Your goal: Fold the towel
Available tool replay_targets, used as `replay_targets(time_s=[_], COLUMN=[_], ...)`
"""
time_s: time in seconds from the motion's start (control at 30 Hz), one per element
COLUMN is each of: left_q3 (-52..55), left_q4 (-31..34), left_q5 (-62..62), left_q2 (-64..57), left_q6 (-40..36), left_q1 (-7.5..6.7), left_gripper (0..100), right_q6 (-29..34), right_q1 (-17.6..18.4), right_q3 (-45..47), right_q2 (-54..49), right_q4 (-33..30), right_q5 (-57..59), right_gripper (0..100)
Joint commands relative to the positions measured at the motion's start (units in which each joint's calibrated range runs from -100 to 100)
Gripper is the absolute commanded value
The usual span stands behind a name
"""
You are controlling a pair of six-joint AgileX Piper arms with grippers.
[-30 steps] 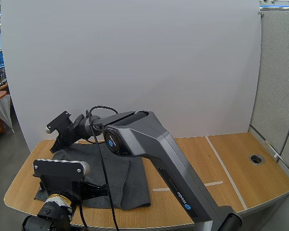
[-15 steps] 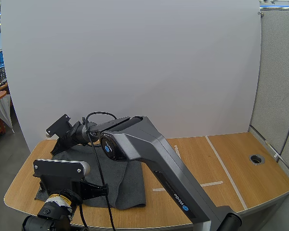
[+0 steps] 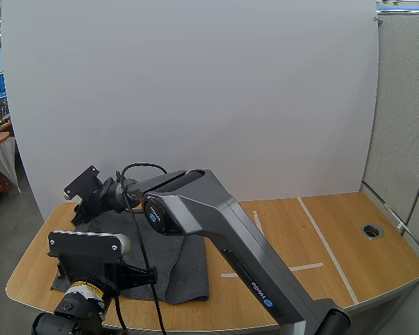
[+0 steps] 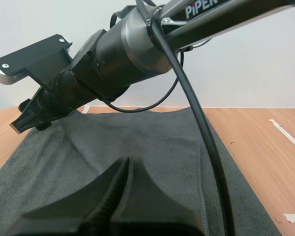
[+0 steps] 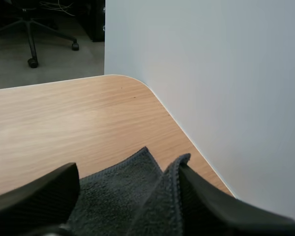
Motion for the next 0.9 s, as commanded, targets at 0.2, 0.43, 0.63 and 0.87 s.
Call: replay_targets(time_s=[0.2,0.43,0.63,0.87], left_q3=[0.0,0.0,0.0,0.0], left_q4=[-0.9,-0.9,-0.9,-0.9], left_q5=[-1.3,-1.3,-1.3,-1.3], left_q2=[-0.2,-0.2,-0.2,-0.2], left_q6=[-0.3,-0.3,-0.3,-0.3], left_q1=[-0.17,-0.17,-0.17,-0.17], left_gripper=[0,0,0,0], right_q6=[2.6,3.7,3.7,3.4], right_q1=[-0.1,-0.5,-0.6,-0.6], right_q3=[-0.3,-0.3,1.8,5.9], right_q2=[-9.1,-16.4,-16.2,-11.3], right_q4=[-0.1,-0.5,-3.2,-8.2], right_q5=[14.4,22.9,23.3,14.5], right_gripper=[100,100,100,100])
